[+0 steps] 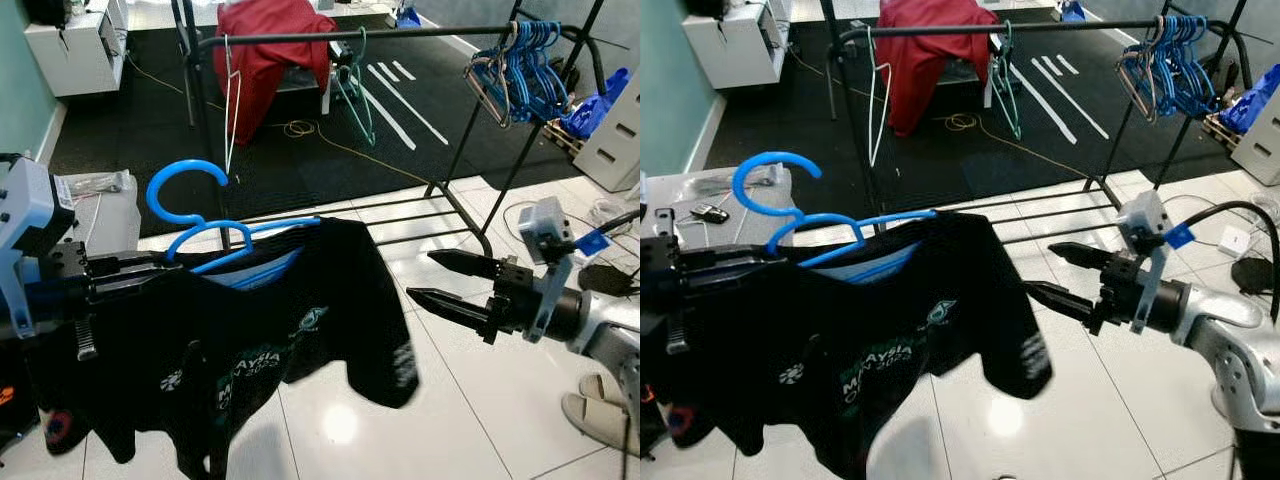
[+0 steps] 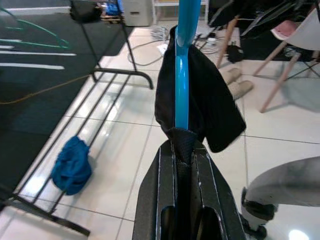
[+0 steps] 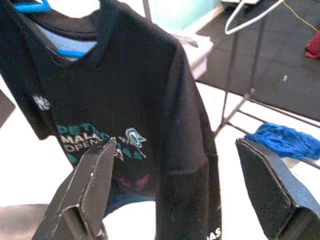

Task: Hang hanger

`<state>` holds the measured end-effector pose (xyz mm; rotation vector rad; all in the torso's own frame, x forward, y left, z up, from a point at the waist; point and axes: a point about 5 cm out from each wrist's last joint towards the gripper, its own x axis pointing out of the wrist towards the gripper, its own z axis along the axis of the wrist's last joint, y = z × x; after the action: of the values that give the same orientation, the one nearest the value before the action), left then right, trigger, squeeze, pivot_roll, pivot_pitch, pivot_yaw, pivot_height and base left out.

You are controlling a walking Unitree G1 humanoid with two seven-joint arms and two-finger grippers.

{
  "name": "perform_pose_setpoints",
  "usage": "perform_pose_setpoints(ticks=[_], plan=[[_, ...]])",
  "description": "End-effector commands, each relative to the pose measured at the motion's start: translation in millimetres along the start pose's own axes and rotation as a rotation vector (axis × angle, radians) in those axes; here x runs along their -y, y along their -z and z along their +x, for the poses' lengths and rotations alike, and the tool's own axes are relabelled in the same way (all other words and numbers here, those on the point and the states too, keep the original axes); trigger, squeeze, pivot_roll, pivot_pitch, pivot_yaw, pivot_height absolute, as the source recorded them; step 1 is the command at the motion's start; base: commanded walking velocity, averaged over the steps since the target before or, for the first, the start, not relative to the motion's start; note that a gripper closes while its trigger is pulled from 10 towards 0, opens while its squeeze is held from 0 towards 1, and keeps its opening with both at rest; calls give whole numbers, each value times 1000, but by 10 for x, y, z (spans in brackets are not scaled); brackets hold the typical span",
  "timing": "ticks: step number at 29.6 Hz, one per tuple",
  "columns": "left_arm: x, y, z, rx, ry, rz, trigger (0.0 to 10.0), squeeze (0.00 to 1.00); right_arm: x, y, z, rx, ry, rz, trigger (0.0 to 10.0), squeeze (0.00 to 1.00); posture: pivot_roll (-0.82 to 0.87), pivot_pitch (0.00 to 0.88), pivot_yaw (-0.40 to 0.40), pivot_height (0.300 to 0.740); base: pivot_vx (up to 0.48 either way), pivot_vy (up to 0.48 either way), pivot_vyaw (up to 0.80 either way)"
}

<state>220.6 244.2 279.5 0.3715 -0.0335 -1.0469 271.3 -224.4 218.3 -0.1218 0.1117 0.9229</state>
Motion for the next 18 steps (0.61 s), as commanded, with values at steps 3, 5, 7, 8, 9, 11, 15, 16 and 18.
perform_pose_setpoints(ticks=[3, 5, 7, 8, 9, 11, 15, 16, 18], plan=[[34, -64, 36, 18, 53, 12, 10000, 0, 119, 83, 39, -90, 107, -105, 10000, 0, -86, 71, -17, 740, 0, 0, 0], [73, -73, 55, 30, 76, 5, 10000, 0, 101, 115, 56, -104, 95, -104, 10000, 0, -82, 71, -20, 740, 0, 0, 0], [89, -80, 61, 36, 86, 3, 10000, 0, 90, 140, 66, -116, 88, -108, 10000, 0, -82, 71, -20, 740, 0, 0, 0], [102, -87, 59, 40, 92, 3, 10000, 0, 96, 170, 75, -128, 97, -118, 10000, 0, -80, 69, -21, 740, 0, 0, 0], [111, -91, 58, 43, 96, 3, 10000, 0, 102, 190, 81, -136, 103, -125, 10000, 0, -80, 69, -21, 740, 0, 0, 0], [121, -103, 53, 47, 101, 4, 10000, 0, 117, 204, 85, -142, 115, -137, 10000, 0, -78, 66, -22, 740, 0, 0, 0], [149, -137, 45, 63, 130, 5, 10000, 0, 143, 222, 104, -144, 112, -154, 10000, 0, -74, 58, -24, 740, 0, 0, 0], [157, -143, 47, 68, 138, 3, 10000, 0, 146, 226, 112, -142, 107, -156, 10000, 0, -74, 58, -24, 740, 0, 0, 0], [163, -147, 49, 72, 145, 3, 10000, 0, 147, 227, 125, -140, 104, -160, 10000, 0, -74, 58, -24, 740, 0, 0, 0]])
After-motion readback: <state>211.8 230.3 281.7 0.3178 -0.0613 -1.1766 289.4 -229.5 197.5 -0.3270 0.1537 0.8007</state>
